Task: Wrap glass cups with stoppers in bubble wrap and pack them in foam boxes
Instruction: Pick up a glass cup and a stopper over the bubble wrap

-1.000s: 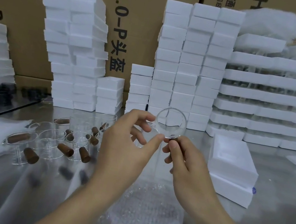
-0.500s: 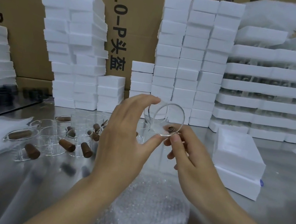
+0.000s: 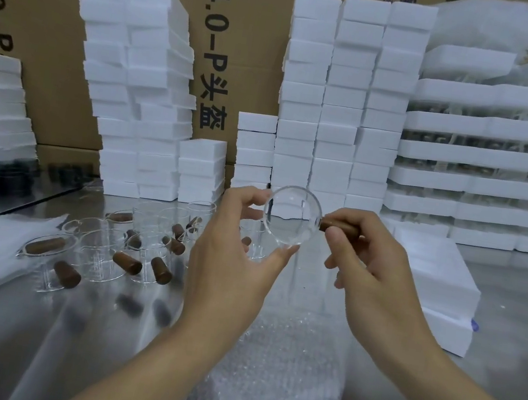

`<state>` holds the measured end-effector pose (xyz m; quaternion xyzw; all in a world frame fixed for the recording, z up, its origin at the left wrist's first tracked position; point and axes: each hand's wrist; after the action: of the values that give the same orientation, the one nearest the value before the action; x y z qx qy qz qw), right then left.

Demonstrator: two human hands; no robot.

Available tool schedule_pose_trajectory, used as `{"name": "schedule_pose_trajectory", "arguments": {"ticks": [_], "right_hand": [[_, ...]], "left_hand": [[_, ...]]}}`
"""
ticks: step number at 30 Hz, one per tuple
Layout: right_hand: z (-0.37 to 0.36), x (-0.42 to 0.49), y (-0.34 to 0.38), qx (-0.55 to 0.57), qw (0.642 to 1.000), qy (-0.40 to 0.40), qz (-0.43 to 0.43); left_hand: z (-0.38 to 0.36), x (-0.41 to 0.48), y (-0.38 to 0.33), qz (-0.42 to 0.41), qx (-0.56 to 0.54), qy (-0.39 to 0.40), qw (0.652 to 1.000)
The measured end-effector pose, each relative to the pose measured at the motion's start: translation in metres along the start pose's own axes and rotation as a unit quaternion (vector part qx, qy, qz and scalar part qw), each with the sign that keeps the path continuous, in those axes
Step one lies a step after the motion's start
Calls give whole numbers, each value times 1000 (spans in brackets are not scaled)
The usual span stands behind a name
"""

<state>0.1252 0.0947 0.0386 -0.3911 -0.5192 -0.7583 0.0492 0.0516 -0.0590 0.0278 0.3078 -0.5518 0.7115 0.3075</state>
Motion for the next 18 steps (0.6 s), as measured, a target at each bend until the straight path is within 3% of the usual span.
{"name": "schedule_pose_trajectory", "arguments": {"ticks": [5,9,18], "right_hand": [[8,7,4,217,965,28,-146],[13,10,8,290,941,52,-165],[16,14,10,261,952,-20,-156]], "left_hand": [[-1,-3,-13,-107,39,-24,993],[-4,-5,-21,-176,36,-37,983],[-11,-13,-22,-50,-72,25,996]]}}
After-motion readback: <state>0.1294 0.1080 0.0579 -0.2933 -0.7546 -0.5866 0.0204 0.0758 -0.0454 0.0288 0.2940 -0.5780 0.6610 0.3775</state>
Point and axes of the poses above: each hand's wrist, its own x-axis towards the middle knuckle, its own z-axis out of the back of the hand, y = z × x, and after that the axes turned 2 degrees about y, right-handed
